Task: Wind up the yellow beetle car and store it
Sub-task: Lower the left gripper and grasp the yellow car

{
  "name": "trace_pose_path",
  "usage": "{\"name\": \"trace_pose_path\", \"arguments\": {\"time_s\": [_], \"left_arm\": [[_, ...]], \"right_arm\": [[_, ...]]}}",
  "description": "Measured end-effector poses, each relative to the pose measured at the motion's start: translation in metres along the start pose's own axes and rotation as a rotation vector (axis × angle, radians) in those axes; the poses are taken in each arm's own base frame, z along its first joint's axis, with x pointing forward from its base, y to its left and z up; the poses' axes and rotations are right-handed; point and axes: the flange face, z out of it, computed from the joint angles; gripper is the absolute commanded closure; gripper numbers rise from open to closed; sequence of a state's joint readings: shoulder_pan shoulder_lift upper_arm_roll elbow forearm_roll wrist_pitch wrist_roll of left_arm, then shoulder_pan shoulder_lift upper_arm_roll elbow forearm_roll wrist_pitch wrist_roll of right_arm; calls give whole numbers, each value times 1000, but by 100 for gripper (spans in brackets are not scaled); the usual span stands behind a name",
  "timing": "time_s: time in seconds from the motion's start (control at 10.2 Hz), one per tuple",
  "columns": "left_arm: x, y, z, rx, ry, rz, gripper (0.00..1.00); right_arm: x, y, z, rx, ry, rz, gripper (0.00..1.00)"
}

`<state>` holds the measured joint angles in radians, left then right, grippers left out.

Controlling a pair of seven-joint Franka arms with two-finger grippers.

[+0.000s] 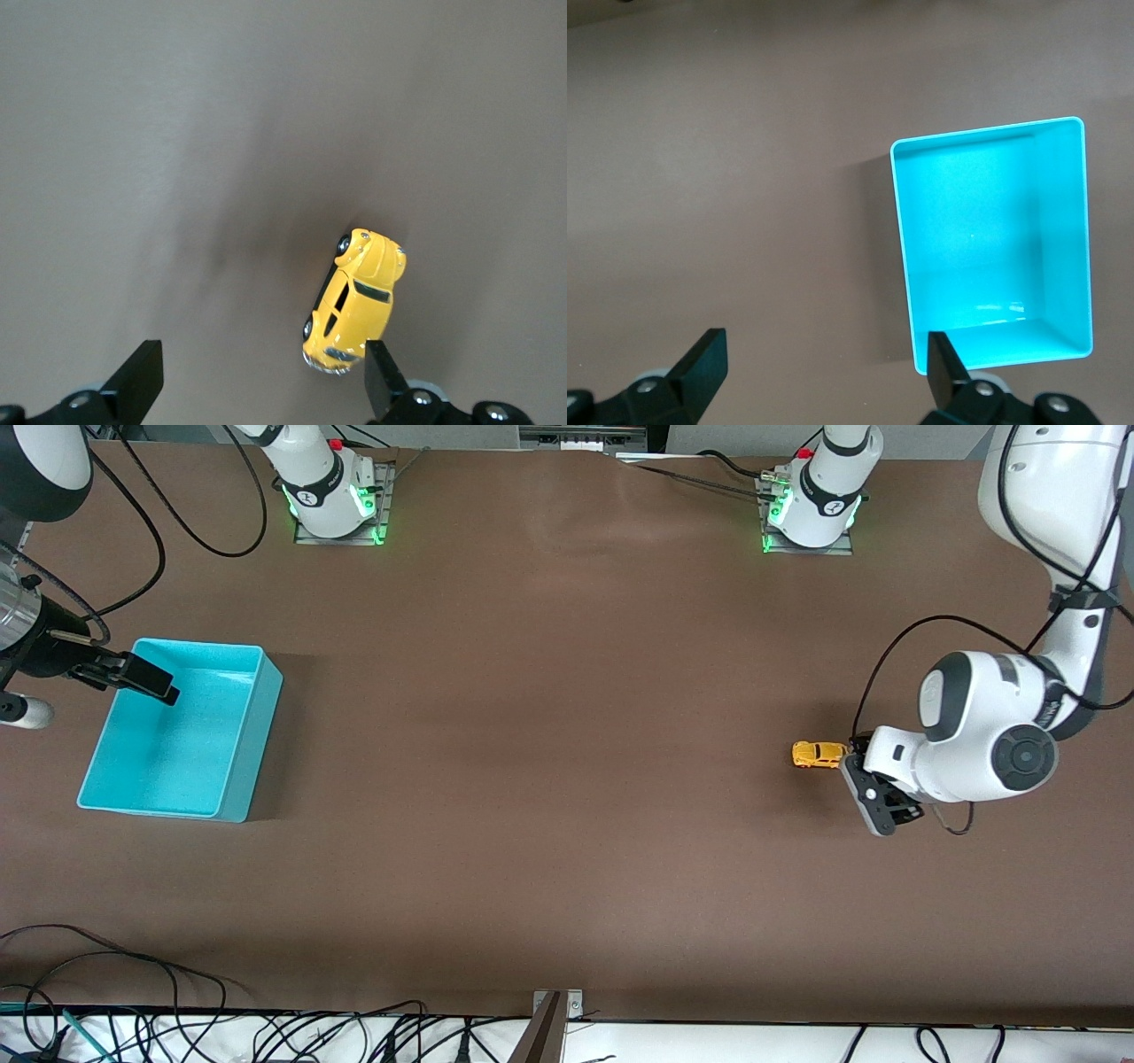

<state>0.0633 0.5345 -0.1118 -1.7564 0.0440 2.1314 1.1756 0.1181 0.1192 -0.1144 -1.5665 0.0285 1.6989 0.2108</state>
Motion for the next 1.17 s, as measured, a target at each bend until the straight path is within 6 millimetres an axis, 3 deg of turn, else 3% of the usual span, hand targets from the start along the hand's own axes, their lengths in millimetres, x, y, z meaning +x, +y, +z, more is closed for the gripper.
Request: {"name": "trace_pose_path", "arguments": {"time_s": [0.2,0.59,1.08,1.17], "left_arm": [[-3,13,33,11,7,97,0],[-5,35,72,32,18,204,0],[-8,56,77,11,9,245,0],[-8,57,77,9,9,247,7]], "right_arm": [[0,0,1,-1,-2,0,0],[1,0,2,-1,-2,0,0],[1,0,2,-1,-2,0,0],[1,0,2,-1,-2,0,0]]}}
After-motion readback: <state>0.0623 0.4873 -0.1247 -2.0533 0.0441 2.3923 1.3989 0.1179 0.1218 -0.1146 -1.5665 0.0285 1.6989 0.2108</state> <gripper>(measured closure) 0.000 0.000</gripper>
